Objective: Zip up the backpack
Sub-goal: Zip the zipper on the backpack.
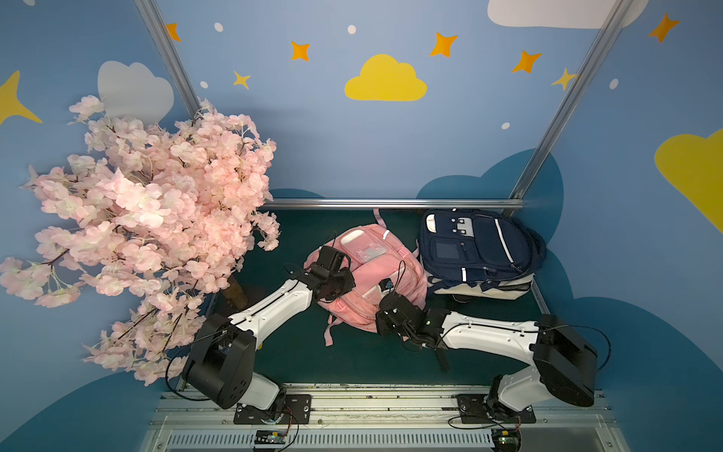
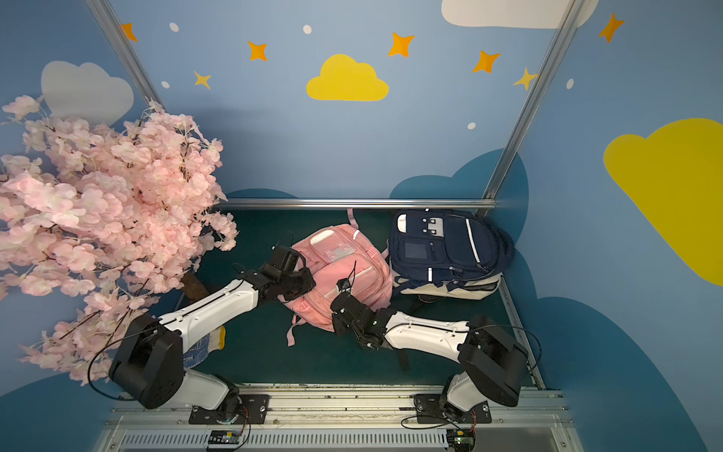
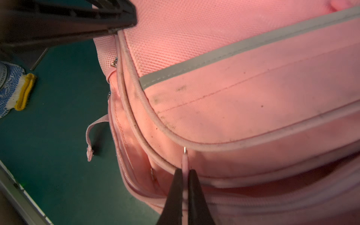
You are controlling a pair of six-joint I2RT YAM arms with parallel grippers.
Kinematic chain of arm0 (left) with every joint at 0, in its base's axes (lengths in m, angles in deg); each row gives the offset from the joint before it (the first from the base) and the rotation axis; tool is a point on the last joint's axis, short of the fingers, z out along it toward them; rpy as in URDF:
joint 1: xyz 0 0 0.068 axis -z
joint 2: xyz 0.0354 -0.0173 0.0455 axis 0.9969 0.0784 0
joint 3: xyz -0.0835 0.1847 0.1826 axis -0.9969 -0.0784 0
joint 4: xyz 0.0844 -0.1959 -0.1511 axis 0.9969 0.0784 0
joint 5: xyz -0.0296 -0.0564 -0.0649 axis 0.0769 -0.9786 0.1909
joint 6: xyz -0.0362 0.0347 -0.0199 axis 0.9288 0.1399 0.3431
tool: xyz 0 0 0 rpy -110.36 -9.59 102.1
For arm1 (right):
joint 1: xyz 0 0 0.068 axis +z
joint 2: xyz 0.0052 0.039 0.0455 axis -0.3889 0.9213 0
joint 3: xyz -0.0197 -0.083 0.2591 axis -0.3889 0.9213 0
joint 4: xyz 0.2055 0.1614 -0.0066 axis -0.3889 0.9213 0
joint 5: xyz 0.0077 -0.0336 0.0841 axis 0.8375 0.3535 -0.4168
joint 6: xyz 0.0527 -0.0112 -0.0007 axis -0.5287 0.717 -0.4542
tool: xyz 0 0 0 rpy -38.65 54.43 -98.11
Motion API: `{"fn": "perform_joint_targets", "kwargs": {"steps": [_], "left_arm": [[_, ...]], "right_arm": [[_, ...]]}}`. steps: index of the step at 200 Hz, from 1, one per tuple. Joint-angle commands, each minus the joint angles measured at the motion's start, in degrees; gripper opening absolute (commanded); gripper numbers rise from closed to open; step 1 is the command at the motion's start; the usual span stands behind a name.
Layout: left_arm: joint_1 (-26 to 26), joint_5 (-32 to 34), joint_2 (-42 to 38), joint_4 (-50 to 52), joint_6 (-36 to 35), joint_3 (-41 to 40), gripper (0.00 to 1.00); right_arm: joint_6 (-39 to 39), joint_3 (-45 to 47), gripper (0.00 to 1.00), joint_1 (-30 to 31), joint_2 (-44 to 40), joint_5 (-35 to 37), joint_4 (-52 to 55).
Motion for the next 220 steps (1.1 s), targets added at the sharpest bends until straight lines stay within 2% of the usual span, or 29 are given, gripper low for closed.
{"fn": "perform_joint_targets", "kwargs": {"steps": [1,25,40,53,79,104,151,193,220], "left_arm": [[0.47,1.81,-1.85,0.21,0.19,-2.08,0.24],[2.18,1.27,-5.21,-0.64,2.66,-5.86,0.49],[3.00,0.82,-8.11,-2.11,4.76,-8.84,0.60],[3.66,-0.18,-10.13,-4.01,6.60,-11.29,0.63],[4.33,-2.23,-11.06,-7.59,9.10,-13.96,0.63],[4.44,-3.56,-8.77,-9.60,9.99,-14.15,0.55],[4.34,-4.04,-5.78,-10.22,10.38,-13.76,0.26],[1.46,-2.02,-8.84,-6.21,8.45,-14.45,0.09],[-0.79,-2.04,-10.97,-5.07,7.23,-14.86,0.04]], "right_arm": [[4.18,-2.60,0.00,-0.28,0.01,-3.56,-0.29],[6.68,-4.72,0.00,1.13,1.56,-7.24,-3.09],[7.41,-5.40,0.00,1.98,2.47,-8.08,-3.78],[7.54,-5.68,0.00,2.46,3.01,-8.25,-3.76],[7.61,-5.79,0.00,3.06,3.63,-8.54,-3.99],[7.70,-5.85,0.00,3.56,3.87,-9.15,-4.60],[7.56,-6.31,0.00,4.37,3.88,-8.57,-2.75],[4.48,-5.19,0.00,3.76,1.50,0.12,5.77],[4.29,-2.60,0.00,2.46,-0.19,2.54,6.59]]}}
